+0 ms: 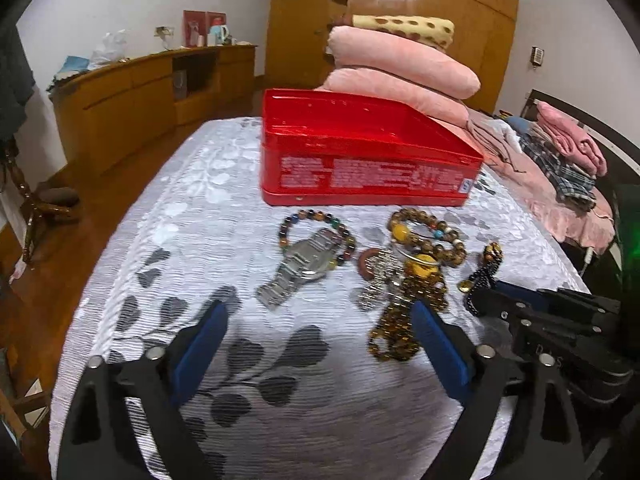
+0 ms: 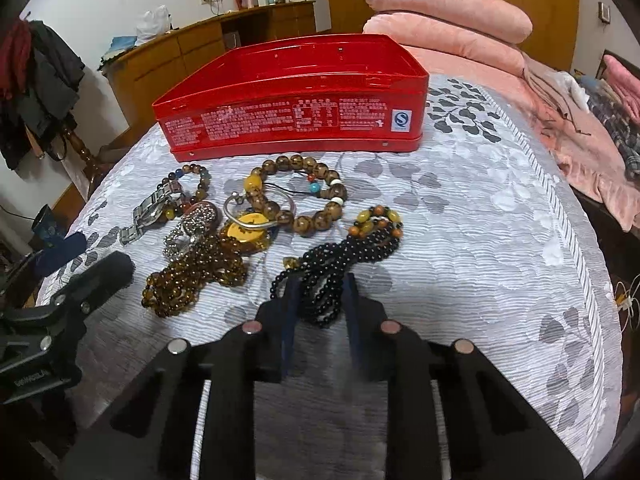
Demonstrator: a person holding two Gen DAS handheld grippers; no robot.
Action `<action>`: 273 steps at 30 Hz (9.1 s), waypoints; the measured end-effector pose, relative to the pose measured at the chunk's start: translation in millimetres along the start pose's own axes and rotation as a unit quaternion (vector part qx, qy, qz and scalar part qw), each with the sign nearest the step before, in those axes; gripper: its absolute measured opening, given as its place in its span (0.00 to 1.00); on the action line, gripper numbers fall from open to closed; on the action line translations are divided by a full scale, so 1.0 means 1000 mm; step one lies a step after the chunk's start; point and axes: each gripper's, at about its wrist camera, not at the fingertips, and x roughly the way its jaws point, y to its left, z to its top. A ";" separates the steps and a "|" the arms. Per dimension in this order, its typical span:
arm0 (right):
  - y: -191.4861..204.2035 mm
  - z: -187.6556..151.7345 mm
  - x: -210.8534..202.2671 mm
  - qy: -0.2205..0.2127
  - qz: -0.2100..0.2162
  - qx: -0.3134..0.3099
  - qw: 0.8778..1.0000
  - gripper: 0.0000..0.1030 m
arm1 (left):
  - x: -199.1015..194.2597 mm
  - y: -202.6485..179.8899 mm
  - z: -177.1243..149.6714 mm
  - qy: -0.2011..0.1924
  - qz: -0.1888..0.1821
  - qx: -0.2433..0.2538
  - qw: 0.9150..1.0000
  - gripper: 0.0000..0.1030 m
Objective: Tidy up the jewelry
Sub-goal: 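Grasp the amber bead strand with the left tool while the right tool grasps black beads, then lift both strands into the red tin and release them, then withdraw both tools from the tin back toward the remaining jewelry, then grasp the silver watch with the left tool while the right tool grasps the wooden bead bracelet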
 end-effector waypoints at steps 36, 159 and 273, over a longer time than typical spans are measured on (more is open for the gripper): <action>-0.024 -0.008 -0.012 -0.009 -0.006 0.019 1.000 0.42 | 0.011 -0.035 -0.011 0.057 -0.100 0.023 0.993 0.31; -0.034 0.127 -0.025 -0.157 0.016 -0.020 0.987 0.75 | 0.009 0.027 0.137 -0.121 -0.017 -0.031 0.992 0.87; -0.031 0.026 -0.036 -0.055 0.060 0.033 0.996 0.10 | -0.013 0.031 0.020 -0.011 -0.016 -0.064 0.998 0.30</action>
